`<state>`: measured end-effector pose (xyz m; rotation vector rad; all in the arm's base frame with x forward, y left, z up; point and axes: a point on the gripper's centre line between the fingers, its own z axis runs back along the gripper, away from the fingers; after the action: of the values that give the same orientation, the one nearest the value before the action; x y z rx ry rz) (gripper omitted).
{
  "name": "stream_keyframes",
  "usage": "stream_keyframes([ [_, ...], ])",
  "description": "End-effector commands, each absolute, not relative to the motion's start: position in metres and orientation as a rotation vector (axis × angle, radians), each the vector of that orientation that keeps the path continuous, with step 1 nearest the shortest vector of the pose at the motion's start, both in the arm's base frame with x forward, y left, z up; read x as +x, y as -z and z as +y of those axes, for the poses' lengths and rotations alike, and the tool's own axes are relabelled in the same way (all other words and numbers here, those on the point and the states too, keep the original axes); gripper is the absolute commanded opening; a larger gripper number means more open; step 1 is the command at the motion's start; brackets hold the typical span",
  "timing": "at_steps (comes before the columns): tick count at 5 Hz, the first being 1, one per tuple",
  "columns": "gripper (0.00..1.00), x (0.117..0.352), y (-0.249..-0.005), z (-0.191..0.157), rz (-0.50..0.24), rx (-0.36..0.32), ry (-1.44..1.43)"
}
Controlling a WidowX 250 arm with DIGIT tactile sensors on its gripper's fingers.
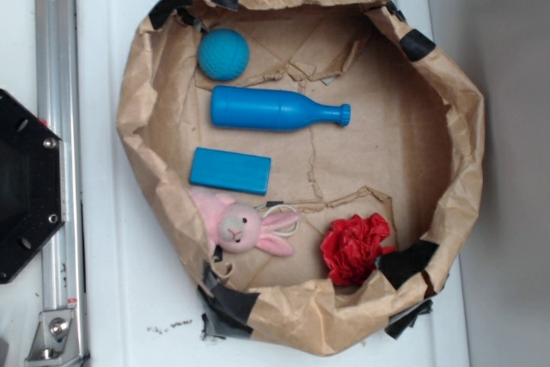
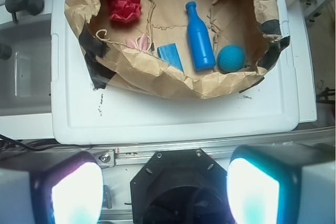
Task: Grab the blue block.
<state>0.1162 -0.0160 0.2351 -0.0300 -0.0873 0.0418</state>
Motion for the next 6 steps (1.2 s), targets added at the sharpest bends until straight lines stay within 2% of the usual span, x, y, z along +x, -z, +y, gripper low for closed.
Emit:
stream_keyframes([
  [1,1.00,0.116,-0.235,-0.016,-0.087,-0.030,-0.042],
  [2,1.00,0.163,-0.202,-0.023,-0.098,0.029,-0.062],
  [3,1.00,0.204,-0.172,-0.015,-0.139,0.009,-0.213],
  [4,1.00,0.220,-0.147,0.004,-0.146,-0.019,-0.295],
  [5,1.00,0.217,-0.122,0.026,-0.134,-0.016,-0.342],
  [6,1.00,0.225,-0.087,0.031,-0.091,-0.007,-0.344],
])
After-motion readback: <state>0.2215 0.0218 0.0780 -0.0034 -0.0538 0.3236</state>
